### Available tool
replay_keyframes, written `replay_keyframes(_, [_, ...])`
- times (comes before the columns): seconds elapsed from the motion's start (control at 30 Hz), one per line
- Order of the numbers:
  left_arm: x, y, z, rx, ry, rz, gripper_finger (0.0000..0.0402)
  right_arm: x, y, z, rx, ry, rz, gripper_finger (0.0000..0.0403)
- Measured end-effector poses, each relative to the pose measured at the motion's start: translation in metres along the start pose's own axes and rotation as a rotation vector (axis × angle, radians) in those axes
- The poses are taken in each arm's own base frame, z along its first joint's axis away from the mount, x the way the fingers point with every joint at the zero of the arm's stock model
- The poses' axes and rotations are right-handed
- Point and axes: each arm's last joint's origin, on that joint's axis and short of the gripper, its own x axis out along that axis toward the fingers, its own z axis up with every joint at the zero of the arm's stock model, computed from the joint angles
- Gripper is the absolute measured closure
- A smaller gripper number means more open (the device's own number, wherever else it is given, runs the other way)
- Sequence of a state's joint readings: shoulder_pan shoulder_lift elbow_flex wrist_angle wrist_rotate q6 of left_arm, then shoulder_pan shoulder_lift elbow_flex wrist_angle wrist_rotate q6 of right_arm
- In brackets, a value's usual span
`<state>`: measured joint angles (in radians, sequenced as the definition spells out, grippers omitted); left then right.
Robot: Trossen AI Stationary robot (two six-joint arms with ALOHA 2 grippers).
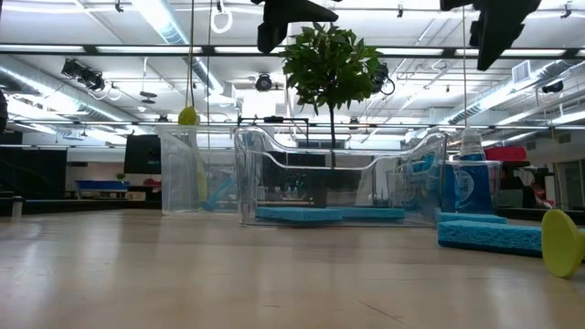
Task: Pick & Place Kitchen Sink Supplies
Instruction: Put the green dishwashing brush into the white bin
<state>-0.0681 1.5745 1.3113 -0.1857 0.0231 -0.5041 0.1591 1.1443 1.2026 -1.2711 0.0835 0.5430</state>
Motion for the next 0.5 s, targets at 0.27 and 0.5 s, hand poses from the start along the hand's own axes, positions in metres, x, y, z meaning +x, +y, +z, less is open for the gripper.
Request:
replay_keyframes(0.27, [0.0,-0.005,-0.005,0.008,0.025,-0.006,0.0291,-0.004,0.023,-0.017,-0.02,0.002,0.019,0.0305])
replay_keyframes(0.5, [0.0,-0.008,-0.009,0.012,0.047,-0.005,0.0291,-0.009,0.048,-0.036,0.013,0.009,0.108,0.0305])
